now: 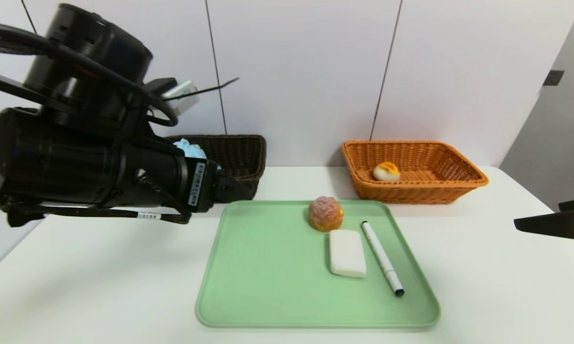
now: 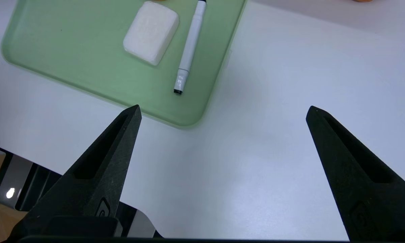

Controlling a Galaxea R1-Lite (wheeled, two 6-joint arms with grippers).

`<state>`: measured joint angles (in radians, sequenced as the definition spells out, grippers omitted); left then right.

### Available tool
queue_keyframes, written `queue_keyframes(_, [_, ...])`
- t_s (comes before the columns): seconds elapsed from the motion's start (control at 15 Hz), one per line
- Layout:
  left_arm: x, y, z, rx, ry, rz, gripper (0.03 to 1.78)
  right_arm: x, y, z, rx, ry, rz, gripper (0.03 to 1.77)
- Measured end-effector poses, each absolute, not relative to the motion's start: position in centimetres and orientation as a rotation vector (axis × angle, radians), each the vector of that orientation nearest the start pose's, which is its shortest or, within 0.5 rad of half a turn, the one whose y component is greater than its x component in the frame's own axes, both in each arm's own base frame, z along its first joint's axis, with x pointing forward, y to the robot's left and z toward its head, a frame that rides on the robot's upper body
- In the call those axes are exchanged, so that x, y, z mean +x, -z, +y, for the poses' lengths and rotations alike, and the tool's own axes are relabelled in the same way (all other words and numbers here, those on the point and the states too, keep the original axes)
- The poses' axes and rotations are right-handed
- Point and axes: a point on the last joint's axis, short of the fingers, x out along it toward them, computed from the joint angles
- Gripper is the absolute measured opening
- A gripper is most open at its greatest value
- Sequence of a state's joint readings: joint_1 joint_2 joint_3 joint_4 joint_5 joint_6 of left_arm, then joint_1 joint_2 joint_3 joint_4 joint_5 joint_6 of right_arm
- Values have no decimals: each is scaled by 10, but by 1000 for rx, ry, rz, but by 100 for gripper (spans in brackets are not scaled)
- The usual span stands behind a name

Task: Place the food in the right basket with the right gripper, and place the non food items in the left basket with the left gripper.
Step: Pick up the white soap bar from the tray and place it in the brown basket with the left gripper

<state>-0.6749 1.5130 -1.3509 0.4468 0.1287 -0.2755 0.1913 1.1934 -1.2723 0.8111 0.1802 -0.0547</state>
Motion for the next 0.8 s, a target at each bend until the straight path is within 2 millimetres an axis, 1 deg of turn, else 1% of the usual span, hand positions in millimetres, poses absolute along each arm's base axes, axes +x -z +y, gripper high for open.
queue_keyframes(0.2, [205,-276,-178,-12,476,677,169,124,-299,28,-43,-372,720,169])
queue_keyframes(0.33, [212,-270,-195,-36,481,705,169,122,-299,28,-32,-370,719,169])
queue_keyframes(0.53, [222,-262,-224,-87,482,752,169,122,-297,28,-26,-369,725,169])
queue_keyframes(0.67, [229,-250,-245,-82,473,790,169,123,-294,28,-25,-368,736,169])
queue_keyframes(0.8, [235,-237,-266,-42,434,809,169,123,-292,28,-23,-368,748,169])
